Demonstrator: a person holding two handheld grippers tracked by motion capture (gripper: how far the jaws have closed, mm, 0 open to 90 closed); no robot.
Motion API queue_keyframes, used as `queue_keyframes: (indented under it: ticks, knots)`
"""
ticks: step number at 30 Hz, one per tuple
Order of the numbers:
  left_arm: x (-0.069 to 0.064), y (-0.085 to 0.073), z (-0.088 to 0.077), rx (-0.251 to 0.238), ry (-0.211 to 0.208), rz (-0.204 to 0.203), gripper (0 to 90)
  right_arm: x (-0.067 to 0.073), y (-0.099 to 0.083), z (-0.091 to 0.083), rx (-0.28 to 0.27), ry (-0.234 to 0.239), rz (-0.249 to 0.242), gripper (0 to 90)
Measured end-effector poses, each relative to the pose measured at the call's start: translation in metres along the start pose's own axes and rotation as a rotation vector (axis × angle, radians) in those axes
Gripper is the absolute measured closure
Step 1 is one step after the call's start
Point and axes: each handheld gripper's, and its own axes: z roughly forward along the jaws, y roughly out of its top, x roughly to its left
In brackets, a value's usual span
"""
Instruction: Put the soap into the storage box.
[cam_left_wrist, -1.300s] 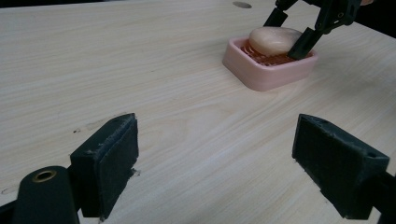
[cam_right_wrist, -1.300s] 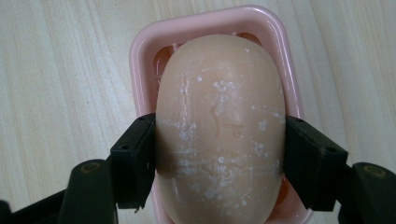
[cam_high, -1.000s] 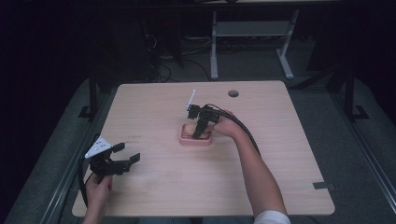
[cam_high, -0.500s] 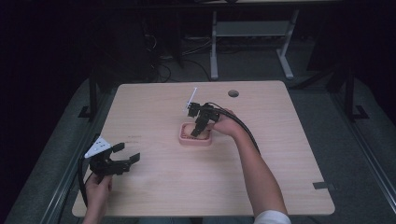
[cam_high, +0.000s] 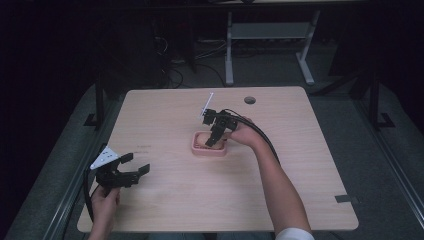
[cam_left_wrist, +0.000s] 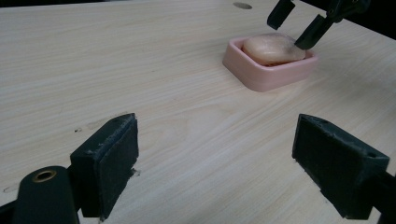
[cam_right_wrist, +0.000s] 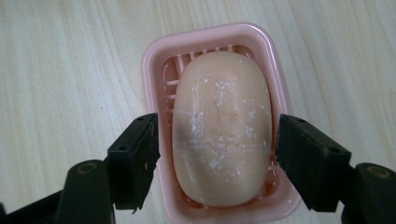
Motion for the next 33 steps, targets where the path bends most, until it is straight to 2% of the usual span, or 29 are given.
queue_keyframes:
  ticks: [12, 20, 33]
  knots:
    - [-0.001, 0.000, 0.002, 0.006, -0.001, 0.003, 14.2, 0.002, -0.016, -0.015, -0.043, -0.018, 0.011, 29.2]
    - [-0.001, 0.000, 0.000, 0.001, -0.001, -0.004, 14.2, 0.004, -0.023, -0.015, -0.031, -0.022, 0.020, 28.6]
    - [-0.001, 0.000, 0.000, 0.003, -0.001, 0.001, 14.2, 0.007, -0.035, -0.024, -0.040, -0.025, 0.037, 28.5]
